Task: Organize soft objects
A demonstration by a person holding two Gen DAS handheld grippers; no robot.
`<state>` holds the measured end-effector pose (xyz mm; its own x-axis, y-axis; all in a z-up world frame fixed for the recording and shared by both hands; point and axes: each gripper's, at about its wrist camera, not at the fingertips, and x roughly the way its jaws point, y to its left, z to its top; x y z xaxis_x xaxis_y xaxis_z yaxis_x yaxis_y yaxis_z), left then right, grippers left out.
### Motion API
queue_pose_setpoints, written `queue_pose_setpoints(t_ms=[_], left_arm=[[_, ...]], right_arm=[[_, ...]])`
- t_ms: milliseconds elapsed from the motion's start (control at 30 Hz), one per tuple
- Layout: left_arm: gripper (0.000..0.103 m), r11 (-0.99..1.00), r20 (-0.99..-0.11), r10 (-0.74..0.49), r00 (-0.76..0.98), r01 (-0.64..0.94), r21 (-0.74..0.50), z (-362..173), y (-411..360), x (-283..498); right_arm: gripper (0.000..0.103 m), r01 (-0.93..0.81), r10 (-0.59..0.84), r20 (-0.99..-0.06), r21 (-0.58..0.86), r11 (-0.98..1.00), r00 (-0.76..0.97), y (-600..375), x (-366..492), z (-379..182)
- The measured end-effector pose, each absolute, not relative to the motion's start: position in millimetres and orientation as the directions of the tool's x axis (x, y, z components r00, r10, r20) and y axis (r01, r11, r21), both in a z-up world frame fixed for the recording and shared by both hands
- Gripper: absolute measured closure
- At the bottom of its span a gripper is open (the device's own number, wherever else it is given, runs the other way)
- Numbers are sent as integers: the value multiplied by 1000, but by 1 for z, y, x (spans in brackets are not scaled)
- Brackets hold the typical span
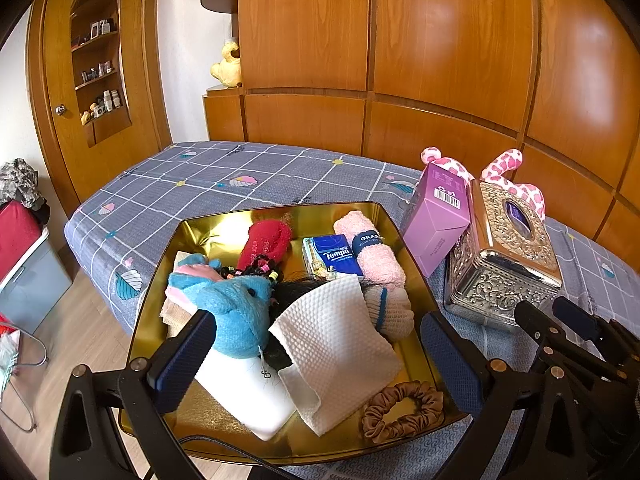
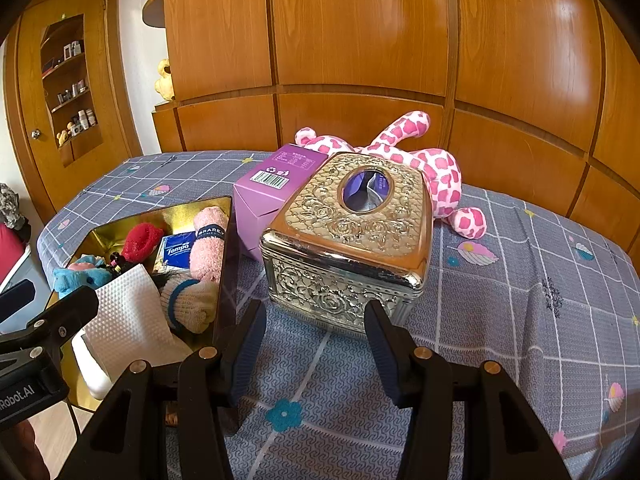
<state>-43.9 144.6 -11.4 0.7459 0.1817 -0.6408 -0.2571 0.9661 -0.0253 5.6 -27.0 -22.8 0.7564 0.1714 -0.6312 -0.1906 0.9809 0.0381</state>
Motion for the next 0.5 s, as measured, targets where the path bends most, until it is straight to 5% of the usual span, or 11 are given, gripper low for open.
queue_pose_setpoints(t_ms=[500], left_arm=[[0,962,-650,179,738,-270,-42,-16,150,-44]], right_arm=[[52,-180,169,-635,47,983,754,-30,7,-25]])
